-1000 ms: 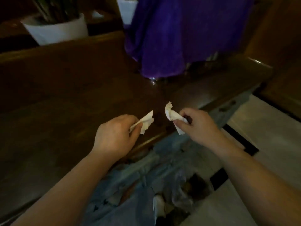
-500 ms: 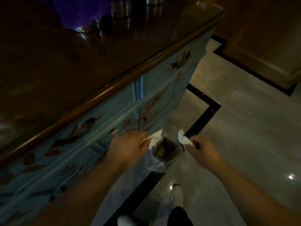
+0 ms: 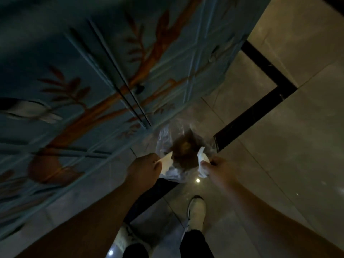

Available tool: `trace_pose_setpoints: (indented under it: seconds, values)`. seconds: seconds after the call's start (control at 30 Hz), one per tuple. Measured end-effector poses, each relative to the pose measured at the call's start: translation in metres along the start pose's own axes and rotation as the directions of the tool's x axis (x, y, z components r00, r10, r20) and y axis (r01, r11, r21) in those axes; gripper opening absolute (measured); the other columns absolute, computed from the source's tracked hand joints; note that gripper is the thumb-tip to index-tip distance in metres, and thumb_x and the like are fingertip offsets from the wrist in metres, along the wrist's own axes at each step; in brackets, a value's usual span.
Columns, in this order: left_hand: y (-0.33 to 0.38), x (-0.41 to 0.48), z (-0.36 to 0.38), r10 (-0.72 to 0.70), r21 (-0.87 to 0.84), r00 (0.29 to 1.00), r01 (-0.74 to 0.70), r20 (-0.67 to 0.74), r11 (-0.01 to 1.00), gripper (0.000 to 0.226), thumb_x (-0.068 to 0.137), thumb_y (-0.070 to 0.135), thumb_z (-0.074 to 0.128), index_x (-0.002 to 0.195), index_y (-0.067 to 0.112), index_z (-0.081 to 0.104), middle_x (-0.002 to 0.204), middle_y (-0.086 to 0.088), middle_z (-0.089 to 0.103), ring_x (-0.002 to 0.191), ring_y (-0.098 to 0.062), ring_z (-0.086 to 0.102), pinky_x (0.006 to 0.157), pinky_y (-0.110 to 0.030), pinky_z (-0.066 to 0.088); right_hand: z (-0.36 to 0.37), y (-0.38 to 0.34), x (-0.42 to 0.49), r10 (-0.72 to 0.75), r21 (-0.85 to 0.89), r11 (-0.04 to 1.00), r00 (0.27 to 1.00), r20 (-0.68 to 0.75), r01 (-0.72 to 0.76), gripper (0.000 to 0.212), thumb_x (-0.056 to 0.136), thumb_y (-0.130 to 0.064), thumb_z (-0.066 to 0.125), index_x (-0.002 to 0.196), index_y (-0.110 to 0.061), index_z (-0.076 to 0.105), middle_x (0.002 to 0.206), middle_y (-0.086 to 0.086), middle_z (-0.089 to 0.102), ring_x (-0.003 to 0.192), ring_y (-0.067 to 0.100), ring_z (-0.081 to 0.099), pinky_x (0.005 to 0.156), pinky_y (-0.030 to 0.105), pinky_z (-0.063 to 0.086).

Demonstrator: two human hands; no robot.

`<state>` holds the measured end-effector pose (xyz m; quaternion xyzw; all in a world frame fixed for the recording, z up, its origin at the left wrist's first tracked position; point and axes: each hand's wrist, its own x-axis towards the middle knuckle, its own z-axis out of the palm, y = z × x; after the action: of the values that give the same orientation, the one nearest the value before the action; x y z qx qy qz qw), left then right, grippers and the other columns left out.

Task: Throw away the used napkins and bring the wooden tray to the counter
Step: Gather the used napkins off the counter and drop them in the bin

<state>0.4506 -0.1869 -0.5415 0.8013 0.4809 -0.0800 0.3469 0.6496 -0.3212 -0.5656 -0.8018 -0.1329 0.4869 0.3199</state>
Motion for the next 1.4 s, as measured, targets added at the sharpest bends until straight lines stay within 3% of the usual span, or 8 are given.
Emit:
trace_pose_setpoints:
  seconds: [0.17, 0.33, 0.57, 0.8, 0.93, 1.07, 1.27, 1.4]
  values:
    - [-0.016, 0.05, 0.068, -0.11, -0.088, 0.994, 0.11, 0.011, 0.99, 0.02, 0.091, 0.021, 0.054, 0.099, 0.007, 0.063, 0.101, -0.019, 0.068, 0.087, -0.031, 0.062, 0.07, -0.032, 0.044, 0.025, 0.049, 0.072, 0.083, 0.059, 0.995, 0.996, 0.025, -0.084, 0.024, 0.087, -0.024, 0.065, 0.104, -0.006, 0.066, 0.1, 0.015, 0.069, 0.093, 0.027, 0.066, 0.083, 0.042, 0.053]
    - [-0.018, 0.087, 0.109, -0.1, -0.1, 0.995, 0.099, -0.005, 0.99, 0.017, 0.09, 0.023, 0.056, 0.093, 0.007, 0.062, 0.09, -0.016, 0.065, 0.083, -0.03, 0.061, 0.071, -0.037, 0.049, 0.034, 0.073, 0.115, 0.073, 0.117, 0.99, 0.997, 0.017, -0.075, 0.019, 0.087, -0.033, 0.066, 0.092, -0.015, 0.065, 0.081, 0.005, 0.067, 0.065, 0.008, 0.065, 0.052, 0.02, 0.047]
    - [-0.011, 0.107, 0.133, -0.173, -0.157, 0.983, 0.18, 0.061, 0.971, 0.031, 0.089, 0.031, 0.059, 0.112, 0.011, 0.061, 0.112, -0.015, 0.066, 0.1, -0.03, 0.06, 0.083, -0.036, 0.047, 0.017, 0.1, 0.121, 0.036, 0.131, 0.991, 0.999, -0.006, -0.035, 0.008, 0.086, -0.032, 0.064, 0.093, -0.033, 0.066, 0.08, -0.005, 0.071, 0.059, 0.005, 0.067, 0.044, 0.021, 0.046]
    - [0.006, 0.087, 0.108, -0.016, -0.037, 0.994, 0.021, 0.106, 0.999, 0.028, 0.091, 0.035, 0.052, 0.111, 0.018, 0.062, 0.107, -0.011, 0.068, 0.095, -0.03, 0.062, 0.083, -0.044, 0.049, 0.006, 0.09, 0.106, -0.118, -0.13, 0.984, 0.992, 0.046, 0.123, 0.037, 0.084, -0.035, 0.068, 0.118, -0.026, 0.059, 0.099, -0.01, 0.064, 0.09, 0.009, 0.064, 0.069, 0.025, 0.05]
    - [0.033, 0.052, 0.058, 0.191, 0.072, 0.981, -0.19, -0.017, 0.979, 0.027, 0.088, 0.033, 0.055, 0.108, 0.015, 0.062, 0.101, -0.011, 0.068, 0.089, -0.029, 0.063, 0.076, -0.048, 0.052, -0.01, 0.053, 0.067, -0.313, -0.452, 0.822, 0.937, 0.154, 0.348, 0.057, 0.083, -0.049, 0.063, 0.134, -0.028, 0.047, 0.124, -0.005, 0.049, 0.107, 0.01, 0.05, 0.075, 0.021, 0.04]
    - [0.078, 0.012, -0.014, 0.414, 0.313, 0.909, -0.405, 0.04, 0.859, 0.033, 0.09, 0.038, 0.048, 0.115, 0.018, 0.054, 0.112, -0.007, 0.063, 0.099, -0.027, 0.058, 0.075, -0.045, 0.053, -0.04, -0.017, 0.002, -0.468, -0.626, 0.601, 0.854, 0.228, 0.497, 0.068, 0.081, -0.055, 0.057, 0.139, -0.024, 0.038, 0.137, 0.01, 0.048, 0.121, 0.028, 0.048, 0.092, 0.04, 0.045]
    - [0.154, -0.049, -0.124, 0.551, 0.455, 0.822, -0.548, 0.141, 0.702, 0.035, 0.09, 0.04, 0.045, 0.114, 0.015, 0.05, 0.115, -0.009, 0.058, 0.104, -0.029, 0.054, 0.08, -0.04, 0.048, -0.101, -0.116, -0.102, -0.65, -0.789, 0.346, 0.736, 0.189, 0.508, 0.077, 0.076, -0.058, 0.051, 0.143, -0.022, 0.034, 0.144, 0.018, 0.042, 0.128, 0.039, 0.04, 0.1, 0.056, 0.035]
    - [0.216, -0.099, -0.199, 0.682, 0.52, 0.719, -0.638, 0.137, 0.568, 0.04, 0.087, 0.038, 0.049, 0.117, 0.012, 0.049, 0.119, -0.012, 0.055, 0.112, -0.031, 0.049, 0.088, -0.04, 0.045, -0.157, -0.165, -0.198, -0.685, -0.874, 0.326, 0.727, 0.045, 0.361, 0.084, 0.08, -0.062, 0.051, 0.149, -0.021, 0.025, 0.153, 0.018, 0.03, 0.136, 0.039, 0.03, 0.107, 0.056, 0.03]
